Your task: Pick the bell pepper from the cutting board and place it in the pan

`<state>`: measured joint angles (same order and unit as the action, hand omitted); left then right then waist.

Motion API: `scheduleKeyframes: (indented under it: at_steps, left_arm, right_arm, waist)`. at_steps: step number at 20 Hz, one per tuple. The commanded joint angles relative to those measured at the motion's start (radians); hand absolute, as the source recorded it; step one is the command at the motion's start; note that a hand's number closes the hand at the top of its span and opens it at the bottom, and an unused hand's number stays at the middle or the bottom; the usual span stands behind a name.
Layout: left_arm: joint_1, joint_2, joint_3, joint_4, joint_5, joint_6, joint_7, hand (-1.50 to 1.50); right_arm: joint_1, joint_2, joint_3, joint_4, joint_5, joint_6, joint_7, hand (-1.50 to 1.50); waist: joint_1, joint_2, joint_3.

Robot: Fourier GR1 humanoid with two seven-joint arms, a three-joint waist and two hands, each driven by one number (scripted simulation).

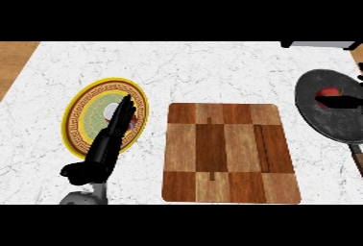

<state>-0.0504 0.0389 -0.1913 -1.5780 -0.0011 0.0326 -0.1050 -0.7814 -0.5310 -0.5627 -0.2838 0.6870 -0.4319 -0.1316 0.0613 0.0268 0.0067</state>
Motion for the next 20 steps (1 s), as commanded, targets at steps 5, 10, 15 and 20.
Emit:
scheduleKeyframes:
  at_steps: [5,10,15,20]
  left_arm:
    - [-0.006,0.009,0.020,-0.002,0.005,0.000,0.013,0.00]
    - [0.043,0.010,0.027,0.022,0.013,-0.014,-0.036,0.00]
    - [0.073,0.037,0.044,-0.028,0.007,-0.008,-0.002,0.00]
    - [0.053,-0.006,0.037,0.013,-0.017,0.025,-0.044,0.00]
  right_arm:
    - [-0.016,-0.039,-0.178,-0.027,-0.200,0.019,-0.225,-1.50]
    - [0.057,-0.052,-0.240,-0.020,-0.307,0.158,-0.319,-1.50]
    - [0.153,-0.082,-0.285,-0.019,-0.405,0.403,-0.383,-1.50]
    - [0.245,-0.126,-0.251,-0.063,-0.439,0.604,-0.459,-1.50]
  waist:
    - [-0.017,-0.007,-0.001]
    - [-0.046,-0.020,-0.005]
    - [-0.061,-0.028,-0.006]
    - [-0.064,-0.027,-0.006]
